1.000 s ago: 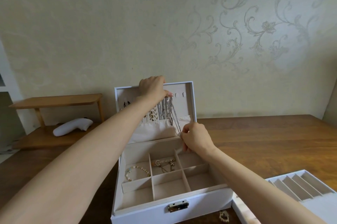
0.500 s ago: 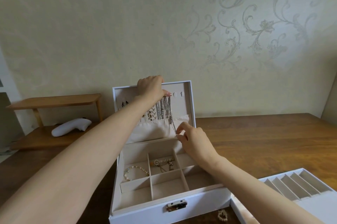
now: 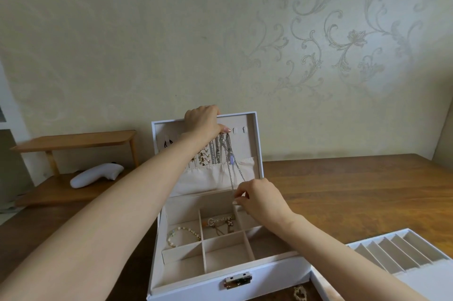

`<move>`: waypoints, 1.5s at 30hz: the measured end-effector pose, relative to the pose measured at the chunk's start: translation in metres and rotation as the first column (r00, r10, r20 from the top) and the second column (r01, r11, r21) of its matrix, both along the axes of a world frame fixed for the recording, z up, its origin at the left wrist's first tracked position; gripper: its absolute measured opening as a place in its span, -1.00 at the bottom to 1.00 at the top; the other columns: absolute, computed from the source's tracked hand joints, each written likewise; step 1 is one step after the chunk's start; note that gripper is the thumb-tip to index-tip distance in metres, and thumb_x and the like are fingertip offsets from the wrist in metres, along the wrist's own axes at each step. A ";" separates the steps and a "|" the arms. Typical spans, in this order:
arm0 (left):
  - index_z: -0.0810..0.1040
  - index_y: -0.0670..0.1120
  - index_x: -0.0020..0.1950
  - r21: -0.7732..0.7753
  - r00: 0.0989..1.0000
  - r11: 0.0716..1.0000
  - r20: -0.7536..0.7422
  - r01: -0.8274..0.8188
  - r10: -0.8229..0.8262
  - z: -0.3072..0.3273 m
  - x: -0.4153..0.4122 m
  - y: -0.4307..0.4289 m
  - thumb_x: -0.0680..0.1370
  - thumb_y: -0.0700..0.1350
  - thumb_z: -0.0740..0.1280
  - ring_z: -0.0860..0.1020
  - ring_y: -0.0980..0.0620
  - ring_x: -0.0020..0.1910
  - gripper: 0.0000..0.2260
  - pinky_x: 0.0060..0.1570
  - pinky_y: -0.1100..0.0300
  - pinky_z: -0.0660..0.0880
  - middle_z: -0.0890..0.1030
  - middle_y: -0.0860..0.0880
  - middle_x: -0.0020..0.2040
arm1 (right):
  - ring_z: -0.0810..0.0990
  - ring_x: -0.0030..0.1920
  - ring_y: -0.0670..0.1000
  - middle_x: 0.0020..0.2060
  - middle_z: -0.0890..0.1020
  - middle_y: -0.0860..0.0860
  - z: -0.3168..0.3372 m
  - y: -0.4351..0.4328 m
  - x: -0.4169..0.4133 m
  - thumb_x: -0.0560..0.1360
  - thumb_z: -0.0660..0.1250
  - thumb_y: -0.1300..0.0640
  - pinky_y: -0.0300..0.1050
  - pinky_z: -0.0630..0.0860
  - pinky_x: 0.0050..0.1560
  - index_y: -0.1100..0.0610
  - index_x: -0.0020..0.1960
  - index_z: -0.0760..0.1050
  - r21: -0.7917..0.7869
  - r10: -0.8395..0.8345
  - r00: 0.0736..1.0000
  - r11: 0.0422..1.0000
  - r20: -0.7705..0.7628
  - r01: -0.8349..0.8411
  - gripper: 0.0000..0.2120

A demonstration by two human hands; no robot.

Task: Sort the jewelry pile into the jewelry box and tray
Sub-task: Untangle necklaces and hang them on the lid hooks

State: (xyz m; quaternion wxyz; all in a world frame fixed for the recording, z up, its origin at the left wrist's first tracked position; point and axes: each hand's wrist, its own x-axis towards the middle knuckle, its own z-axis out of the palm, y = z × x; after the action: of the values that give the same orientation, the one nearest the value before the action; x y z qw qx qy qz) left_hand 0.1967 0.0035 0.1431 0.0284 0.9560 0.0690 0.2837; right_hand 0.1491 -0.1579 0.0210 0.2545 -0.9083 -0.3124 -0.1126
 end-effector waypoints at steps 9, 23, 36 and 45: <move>0.50 -0.07 0.16 0.000 1.000 1.000 0.007 0.001 -0.001 0.000 0.001 0.001 0.41 0.17 0.43 0.51 -0.10 0.14 -0.56 -0.11 0.16 0.24 0.59 -0.07 0.14 | 0.56 0.03 0.18 0.00 0.62 0.09 0.004 -0.002 -0.006 0.58 0.21 0.05 -0.09 0.36 -0.15 0.06 0.10 0.55 -0.287 0.107 0.961 0.958 0.255 -0.030 -0.81; 0.49 -0.08 0.17 0.032 1.000 0.999 -0.004 0.003 -0.003 0.000 0.001 0.001 0.41 0.20 0.41 0.51 -0.10 0.12 -0.53 -0.11 0.15 0.26 0.59 -0.07 0.13 | 0.54 -0.08 0.14 -0.17 0.65 0.04 0.012 -0.008 -0.007 0.45 0.26 0.25 -0.01 0.49 -0.15 0.11 -0.11 0.56 -0.225 0.360 0.899 0.924 0.249 -0.308 -0.87; 0.48 -0.06 0.19 0.059 1.000 0.998 0.019 -0.024 0.023 -0.001 0.002 0.000 0.47 0.15 0.37 0.50 -0.09 0.17 -0.60 -0.08 0.16 0.24 0.58 -0.05 0.16 | 0.57 -0.12 0.28 -0.16 0.63 0.20 0.049 0.035 0.043 0.53 0.15 0.20 0.00 0.34 -0.25 0.03 0.42 0.22 0.127 -0.083 0.958 0.991 0.273 0.050 -0.54; 0.48 -0.06 0.19 0.066 0.999 0.998 0.030 -0.014 0.012 -0.002 0.003 0.001 0.43 0.20 0.39 0.52 -0.08 0.14 -0.54 -0.10 0.16 0.24 0.58 -0.04 0.15 | 0.56 -0.17 0.26 -0.22 0.61 0.16 0.036 0.033 0.044 0.42 0.16 0.29 -0.05 0.32 -0.30 0.03 0.34 0.27 0.087 -0.075 0.963 0.995 0.261 0.054 -0.49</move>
State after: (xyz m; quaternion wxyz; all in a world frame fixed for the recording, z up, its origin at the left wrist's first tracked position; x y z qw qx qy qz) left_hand 0.1994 0.0042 0.1411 -0.0039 0.9517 0.0653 0.3000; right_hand 0.1931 -0.1248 0.0572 0.2428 -0.8841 -0.3091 -0.2529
